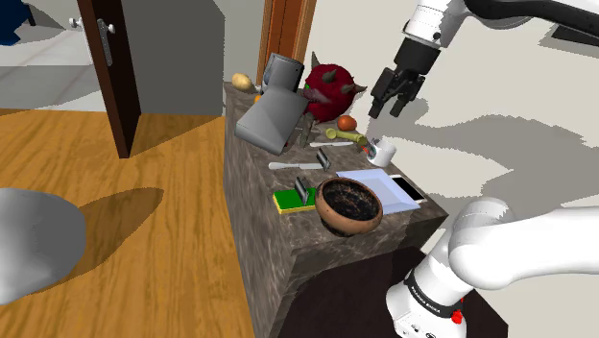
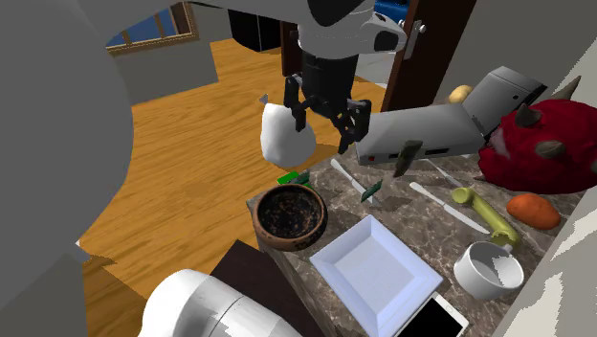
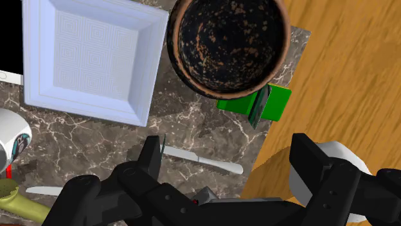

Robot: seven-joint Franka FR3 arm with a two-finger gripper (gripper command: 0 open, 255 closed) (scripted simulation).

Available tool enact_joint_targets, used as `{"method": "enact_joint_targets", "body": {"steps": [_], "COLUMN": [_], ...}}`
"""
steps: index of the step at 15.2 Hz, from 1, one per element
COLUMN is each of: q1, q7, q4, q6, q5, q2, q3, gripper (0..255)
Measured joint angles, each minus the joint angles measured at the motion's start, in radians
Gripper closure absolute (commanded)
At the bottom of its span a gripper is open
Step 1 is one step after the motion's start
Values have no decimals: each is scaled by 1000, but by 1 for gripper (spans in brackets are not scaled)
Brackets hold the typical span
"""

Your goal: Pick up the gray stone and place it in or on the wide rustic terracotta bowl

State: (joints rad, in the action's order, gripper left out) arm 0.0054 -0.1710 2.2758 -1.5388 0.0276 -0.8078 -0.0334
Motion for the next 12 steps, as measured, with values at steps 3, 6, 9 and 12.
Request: {"method": "enact_joint_targets", "body": {"steps": [3, 6, 9, 12], "q1": [-3, -11, -15, -22], "q7": [9, 31, 45, 68], "q4": [-13, -27, -62, -117], "q6": [-22, -87, -151, -195], "q5": [-7, -23, -32, -41], "q2": [39, 127, 235, 341], "q3": [-9, -32, -49, -72], "gripper": [0, 0, 0, 0]}}
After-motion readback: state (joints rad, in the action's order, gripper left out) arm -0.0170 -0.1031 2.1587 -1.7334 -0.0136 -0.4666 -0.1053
